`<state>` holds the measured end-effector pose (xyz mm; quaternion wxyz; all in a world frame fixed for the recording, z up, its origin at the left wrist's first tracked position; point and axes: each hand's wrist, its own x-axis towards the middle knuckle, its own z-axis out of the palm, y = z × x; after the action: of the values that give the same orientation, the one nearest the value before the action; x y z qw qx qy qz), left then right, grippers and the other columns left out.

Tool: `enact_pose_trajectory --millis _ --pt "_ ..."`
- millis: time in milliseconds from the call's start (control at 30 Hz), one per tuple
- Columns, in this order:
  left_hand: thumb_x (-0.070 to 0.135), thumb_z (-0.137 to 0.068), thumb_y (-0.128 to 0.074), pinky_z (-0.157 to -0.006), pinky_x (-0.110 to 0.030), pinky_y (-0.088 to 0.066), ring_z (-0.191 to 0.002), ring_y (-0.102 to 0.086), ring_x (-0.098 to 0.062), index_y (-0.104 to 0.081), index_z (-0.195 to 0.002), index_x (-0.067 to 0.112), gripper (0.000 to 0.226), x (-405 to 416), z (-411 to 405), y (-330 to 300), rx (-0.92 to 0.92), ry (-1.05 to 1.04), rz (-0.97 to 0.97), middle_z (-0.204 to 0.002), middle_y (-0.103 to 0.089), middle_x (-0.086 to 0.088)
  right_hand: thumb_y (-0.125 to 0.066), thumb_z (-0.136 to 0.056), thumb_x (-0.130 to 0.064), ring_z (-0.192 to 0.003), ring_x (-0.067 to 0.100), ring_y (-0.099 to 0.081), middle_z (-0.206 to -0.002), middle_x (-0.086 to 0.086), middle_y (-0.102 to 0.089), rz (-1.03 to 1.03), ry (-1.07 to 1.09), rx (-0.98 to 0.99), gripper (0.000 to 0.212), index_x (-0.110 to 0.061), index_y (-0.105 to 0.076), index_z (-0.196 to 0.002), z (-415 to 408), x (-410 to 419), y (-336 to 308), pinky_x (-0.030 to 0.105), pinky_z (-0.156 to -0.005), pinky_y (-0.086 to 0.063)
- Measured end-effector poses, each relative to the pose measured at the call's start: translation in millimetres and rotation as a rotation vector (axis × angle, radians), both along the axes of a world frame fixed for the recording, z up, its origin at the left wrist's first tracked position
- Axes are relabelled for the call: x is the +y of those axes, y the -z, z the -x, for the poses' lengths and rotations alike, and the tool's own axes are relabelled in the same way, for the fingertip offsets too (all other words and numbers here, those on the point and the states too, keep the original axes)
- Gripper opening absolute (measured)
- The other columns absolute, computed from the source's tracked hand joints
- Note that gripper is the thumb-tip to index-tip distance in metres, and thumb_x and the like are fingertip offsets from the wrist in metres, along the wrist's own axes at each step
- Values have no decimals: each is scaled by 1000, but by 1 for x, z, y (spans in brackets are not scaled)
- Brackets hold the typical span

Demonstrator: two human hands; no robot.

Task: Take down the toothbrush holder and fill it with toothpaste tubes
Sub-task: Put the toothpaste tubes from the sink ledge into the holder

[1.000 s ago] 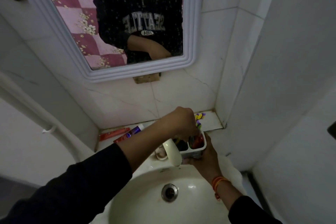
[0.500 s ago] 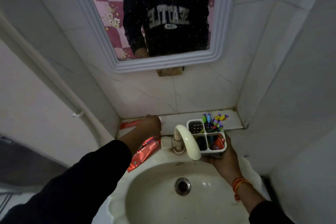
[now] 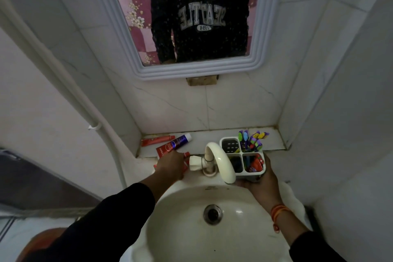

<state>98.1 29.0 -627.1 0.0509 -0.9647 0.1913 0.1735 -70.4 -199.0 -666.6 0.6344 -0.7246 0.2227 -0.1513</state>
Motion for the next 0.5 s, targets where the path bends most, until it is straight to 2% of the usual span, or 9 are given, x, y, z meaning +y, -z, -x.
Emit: enact_pose_trajectory --millis 167,300,400,500 --pt "16 -81 -80 -83 -34 -60 -101 -71 -23 -67 -121 13 42 -3 9 2 -31 -11 -36 -114 -72 -7 -94 -51 6 -107 -2 -60 -118 -18 -63 2 -10 -3 99 -50 -48 -118 0 0 2 10 -69 -55" --pt "24 -89 -68 -77 -31 -59 -93 -71 -21 -68 -116 14 29 -3 13 -5 -67 36 -41 -106 -72 -4 -91 -55 12 -105 -1 -58 -117 -17 -61 -24 -12 0 95 -47 -48 -115 -1 -2 2 8 -65 -54" --pt "33 -98 -48 -78 -34 -59 -93 -71 -24 -66 -116 14 32 -3 15 -6 -63 31 27 -104 -73 -6 -95 -52 3 -106 -4 -59 -117 -18 -63 14 -16 5 96 -51 -48 -116 1 -2 0 8 -71 -54" --pt "33 -102 -46 -83 -34 -59 -92 -69 -23 -59 -120 9 32 -1 16 -3 29 -61 145 -103 -70 -7 -96 -50 3 -106 -5 -60 -117 -19 -64 15 -14 12 98 -52 -49 -116 2 -4 1 9 -71 -54"
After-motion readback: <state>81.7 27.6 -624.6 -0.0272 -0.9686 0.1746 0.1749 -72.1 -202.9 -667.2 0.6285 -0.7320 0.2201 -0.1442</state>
